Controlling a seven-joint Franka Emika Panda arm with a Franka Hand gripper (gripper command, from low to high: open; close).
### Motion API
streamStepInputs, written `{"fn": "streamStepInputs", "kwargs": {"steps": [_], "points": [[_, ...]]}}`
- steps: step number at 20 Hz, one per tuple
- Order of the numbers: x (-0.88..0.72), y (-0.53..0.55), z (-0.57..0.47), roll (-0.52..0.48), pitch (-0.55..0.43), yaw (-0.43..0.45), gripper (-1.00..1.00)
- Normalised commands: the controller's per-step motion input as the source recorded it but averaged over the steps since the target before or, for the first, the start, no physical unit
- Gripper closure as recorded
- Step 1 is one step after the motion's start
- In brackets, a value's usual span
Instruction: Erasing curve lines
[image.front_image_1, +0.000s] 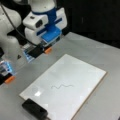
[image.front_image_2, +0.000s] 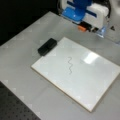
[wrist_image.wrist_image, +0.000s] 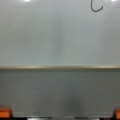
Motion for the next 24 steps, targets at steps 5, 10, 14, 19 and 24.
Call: {"fn": "streamStepInputs", "kwargs": {"steps": [5, 10, 14, 19, 24], "points": [[0.01, 0.00, -0.01, 0.121, 0.250, 0.007, -1.00], [0.10, -0.06, -0.03, 0.016, 0.178, -0.029, -1.00], [0.16, -0.17, -0.04, -0.040, 0.114, -0.020, -1.00], [0.17, -0.20, -0.09, -0.054, 0.073, 0.049, -1.00], [0.13, -0.23, -0.07, -0.046, 0.088, 0.253, -1.00]]}}
